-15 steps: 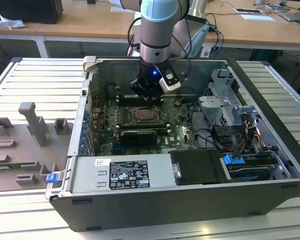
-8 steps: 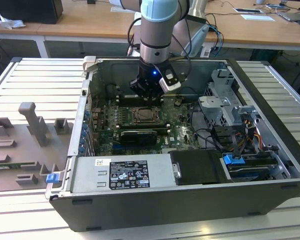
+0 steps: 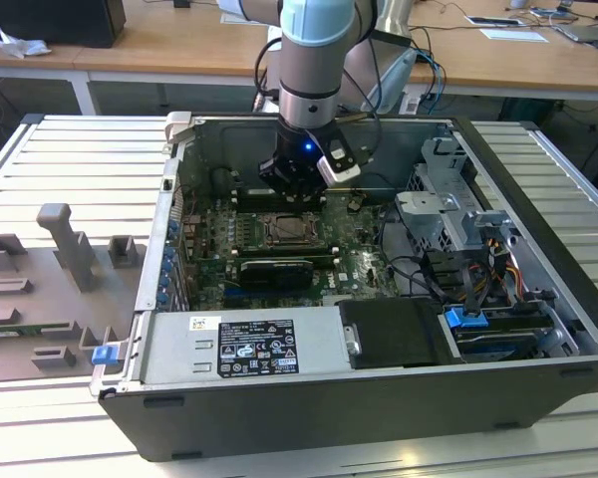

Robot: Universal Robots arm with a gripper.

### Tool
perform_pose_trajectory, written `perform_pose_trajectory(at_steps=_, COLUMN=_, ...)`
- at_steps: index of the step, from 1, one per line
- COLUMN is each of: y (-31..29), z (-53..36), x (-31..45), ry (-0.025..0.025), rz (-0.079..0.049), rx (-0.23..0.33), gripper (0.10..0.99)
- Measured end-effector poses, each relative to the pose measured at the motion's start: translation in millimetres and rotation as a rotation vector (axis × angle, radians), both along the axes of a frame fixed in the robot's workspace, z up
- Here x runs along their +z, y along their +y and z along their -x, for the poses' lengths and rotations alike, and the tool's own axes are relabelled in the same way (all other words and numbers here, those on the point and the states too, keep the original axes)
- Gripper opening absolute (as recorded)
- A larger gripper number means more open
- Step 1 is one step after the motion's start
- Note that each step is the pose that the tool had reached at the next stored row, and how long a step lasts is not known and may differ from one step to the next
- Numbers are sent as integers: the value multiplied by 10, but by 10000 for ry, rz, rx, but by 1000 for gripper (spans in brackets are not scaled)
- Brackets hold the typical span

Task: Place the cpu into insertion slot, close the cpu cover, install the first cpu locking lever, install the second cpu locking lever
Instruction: 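Install the first cpu locking lever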

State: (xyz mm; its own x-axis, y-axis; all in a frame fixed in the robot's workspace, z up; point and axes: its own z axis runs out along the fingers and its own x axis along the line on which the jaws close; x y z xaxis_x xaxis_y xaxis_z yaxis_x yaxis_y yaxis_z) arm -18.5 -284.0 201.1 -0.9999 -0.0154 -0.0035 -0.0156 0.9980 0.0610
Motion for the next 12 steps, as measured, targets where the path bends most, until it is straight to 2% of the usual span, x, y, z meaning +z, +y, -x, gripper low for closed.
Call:
perform_pose_trajectory(at_steps=6, y=2, z=-5, x=3, ry=-7, rz=-63, rx=0, gripper=106)
perform_pose_trajectory(at_steps=11, y=2, z=-5, x=108, ry=-4, rz=-58, rx=1, gripper=106)
perform_pose_trajectory(at_steps=12, y=2, z=-6, x=108, ry=-5, rz=-59, rx=1, gripper=106)
